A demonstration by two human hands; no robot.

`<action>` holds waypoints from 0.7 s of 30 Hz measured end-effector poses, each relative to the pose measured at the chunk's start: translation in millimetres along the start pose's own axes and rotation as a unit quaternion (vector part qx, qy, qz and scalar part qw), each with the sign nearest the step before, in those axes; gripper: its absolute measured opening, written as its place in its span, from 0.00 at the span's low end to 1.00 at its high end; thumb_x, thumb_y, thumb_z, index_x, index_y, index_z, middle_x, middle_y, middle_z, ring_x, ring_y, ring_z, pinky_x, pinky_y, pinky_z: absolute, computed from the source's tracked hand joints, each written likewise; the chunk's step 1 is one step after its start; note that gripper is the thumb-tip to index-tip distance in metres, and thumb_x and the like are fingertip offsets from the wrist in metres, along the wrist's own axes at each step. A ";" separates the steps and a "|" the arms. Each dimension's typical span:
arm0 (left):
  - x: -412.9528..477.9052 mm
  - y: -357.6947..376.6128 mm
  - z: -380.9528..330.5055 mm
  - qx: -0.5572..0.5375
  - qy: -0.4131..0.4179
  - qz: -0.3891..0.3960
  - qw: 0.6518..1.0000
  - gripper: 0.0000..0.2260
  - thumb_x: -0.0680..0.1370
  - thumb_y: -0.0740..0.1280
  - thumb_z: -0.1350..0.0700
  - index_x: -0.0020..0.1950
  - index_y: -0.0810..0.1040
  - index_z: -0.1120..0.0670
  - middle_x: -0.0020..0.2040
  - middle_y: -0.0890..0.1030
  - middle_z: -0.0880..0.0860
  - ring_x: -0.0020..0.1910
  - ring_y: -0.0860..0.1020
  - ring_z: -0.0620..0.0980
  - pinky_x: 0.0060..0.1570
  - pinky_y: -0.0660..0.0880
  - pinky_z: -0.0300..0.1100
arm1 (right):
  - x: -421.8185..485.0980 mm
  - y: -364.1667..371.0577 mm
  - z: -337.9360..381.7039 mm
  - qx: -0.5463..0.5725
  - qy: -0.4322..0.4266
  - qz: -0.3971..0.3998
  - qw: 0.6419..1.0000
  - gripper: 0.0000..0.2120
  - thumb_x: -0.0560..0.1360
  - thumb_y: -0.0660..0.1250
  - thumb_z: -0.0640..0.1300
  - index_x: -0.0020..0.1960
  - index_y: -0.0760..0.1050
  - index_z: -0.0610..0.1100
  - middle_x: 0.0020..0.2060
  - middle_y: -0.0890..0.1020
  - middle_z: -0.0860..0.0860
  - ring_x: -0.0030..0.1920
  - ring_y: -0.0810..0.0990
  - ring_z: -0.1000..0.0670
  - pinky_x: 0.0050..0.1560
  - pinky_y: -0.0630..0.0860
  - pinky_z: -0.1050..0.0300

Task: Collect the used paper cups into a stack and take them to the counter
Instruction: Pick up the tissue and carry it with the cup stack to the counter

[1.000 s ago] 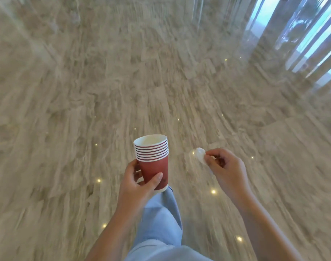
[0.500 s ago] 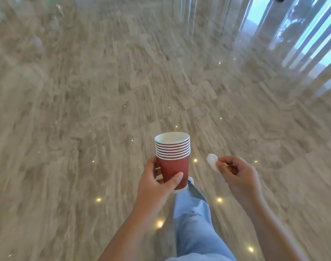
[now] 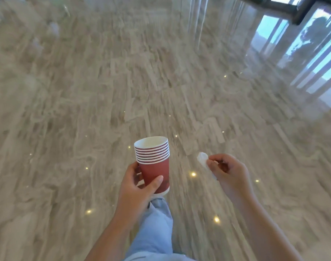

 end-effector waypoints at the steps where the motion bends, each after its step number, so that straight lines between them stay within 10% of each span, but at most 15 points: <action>1: 34.7 4.1 -2.9 0.001 0.000 -0.003 1.000 0.19 0.66 0.76 0.61 0.51 0.74 0.47 0.49 0.81 0.48 0.43 0.80 0.36 0.36 0.74 0.28 | 34.1 10.5 3.7 0.000 -0.001 0.002 1.000 0.12 0.70 0.69 0.41 0.36 0.77 0.59 0.26 0.77 0.62 0.27 0.71 0.60 0.28 0.65 0.72; 18: 607.0 111.8 -152.9 -0.010 0.020 0.037 0.999 0.23 0.59 0.74 0.49 0.52 0.74 0.45 0.47 0.81 0.43 0.43 0.80 0.36 0.37 0.75 0.29 | 592.1 116.9 97.9 0.032 0.019 -0.043 0.998 0.11 0.70 0.69 0.37 0.34 0.77 0.52 0.22 0.74 0.58 0.24 0.69 0.59 0.28 0.66 0.70; 21: 707.9 149.6 -179.2 -0.013 0.033 0.050 0.998 0.24 0.59 0.75 0.49 0.53 0.74 0.47 0.48 0.81 0.44 0.45 0.80 0.36 0.37 0.74 0.29 | 702.6 124.2 105.5 0.033 0.010 -0.061 0.998 0.11 0.69 0.69 0.38 0.33 0.78 0.54 0.25 0.75 0.54 0.26 0.70 0.56 0.34 0.71 0.57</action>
Point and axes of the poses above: each hand's wrist, its own x-axis towards the middle knuckle, its own y-axis out of the palm, z = x × y, the point moved 6 cm from there along x, towards the middle knuckle
